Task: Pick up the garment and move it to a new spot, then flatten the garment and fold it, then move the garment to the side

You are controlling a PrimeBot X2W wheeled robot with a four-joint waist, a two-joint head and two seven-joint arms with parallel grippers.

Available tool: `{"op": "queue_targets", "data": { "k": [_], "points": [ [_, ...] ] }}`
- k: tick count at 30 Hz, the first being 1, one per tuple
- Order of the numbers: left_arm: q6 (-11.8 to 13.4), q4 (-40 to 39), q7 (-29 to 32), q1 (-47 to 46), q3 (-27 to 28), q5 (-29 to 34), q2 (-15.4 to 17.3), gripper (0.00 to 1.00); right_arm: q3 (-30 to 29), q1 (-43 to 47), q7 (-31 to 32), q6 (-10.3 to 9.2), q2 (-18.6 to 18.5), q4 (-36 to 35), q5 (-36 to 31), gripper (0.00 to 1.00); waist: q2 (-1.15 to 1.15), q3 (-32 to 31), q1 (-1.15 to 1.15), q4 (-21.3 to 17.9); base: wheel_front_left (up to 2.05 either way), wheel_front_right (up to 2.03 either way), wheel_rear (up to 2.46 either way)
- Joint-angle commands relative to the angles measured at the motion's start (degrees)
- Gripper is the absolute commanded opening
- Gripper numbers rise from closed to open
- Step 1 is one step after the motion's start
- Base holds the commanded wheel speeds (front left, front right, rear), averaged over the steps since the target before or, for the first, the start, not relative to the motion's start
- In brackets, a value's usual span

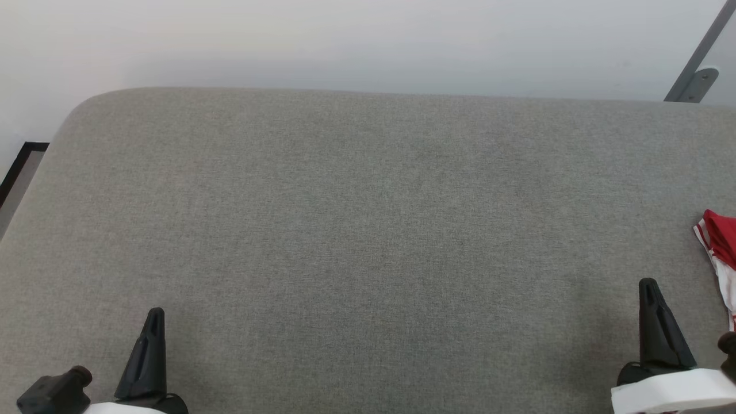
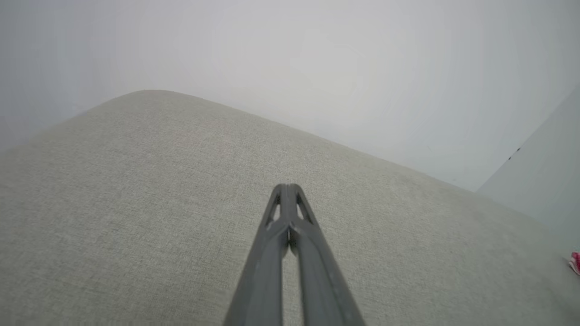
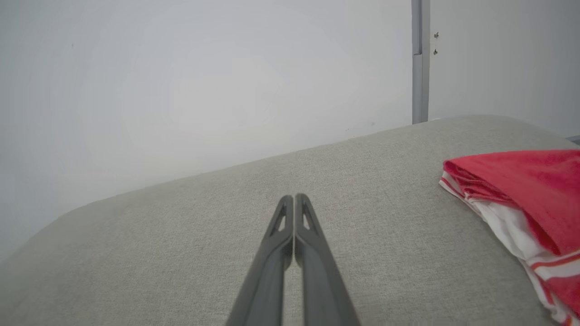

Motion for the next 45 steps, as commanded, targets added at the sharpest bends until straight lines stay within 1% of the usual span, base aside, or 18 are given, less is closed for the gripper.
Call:
{"op": "queue_targets", "data": {
  "k": [1, 23, 45],
  "points": [
    [0.1, -0.4, 0.5, -1.5, 0.5, -2.4, 0.3, 0.0, 0.2, -1.5, 0.4, 0.0, -0.4, -0.4, 2.8, 0.0, 0.0, -0.1, 0.0, -0.1, 0.0, 0.0, 0.0],
    [0.0, 2.8, 5.1, -5.2, 1.3, -19.8, -1.8, 0.0, 1.3, -4.6, 4.3, 0.0, -0.8, 3.6, 23.0, 0.0, 0.0, -1.0, 0.0, -1.2, 0.0, 0.0, 0.0],
    [0.1, 4.9, 9.0, -7.7, 2.3, -32.6, -3.6, 0.0, 2.0, -6.9, 7.4, 0.0, -0.9, 6.6, 38.1, 0.0, 0.0, -1.8, 0.0, -2.3, 0.0, 0.0, 0.0]
  ]
}}
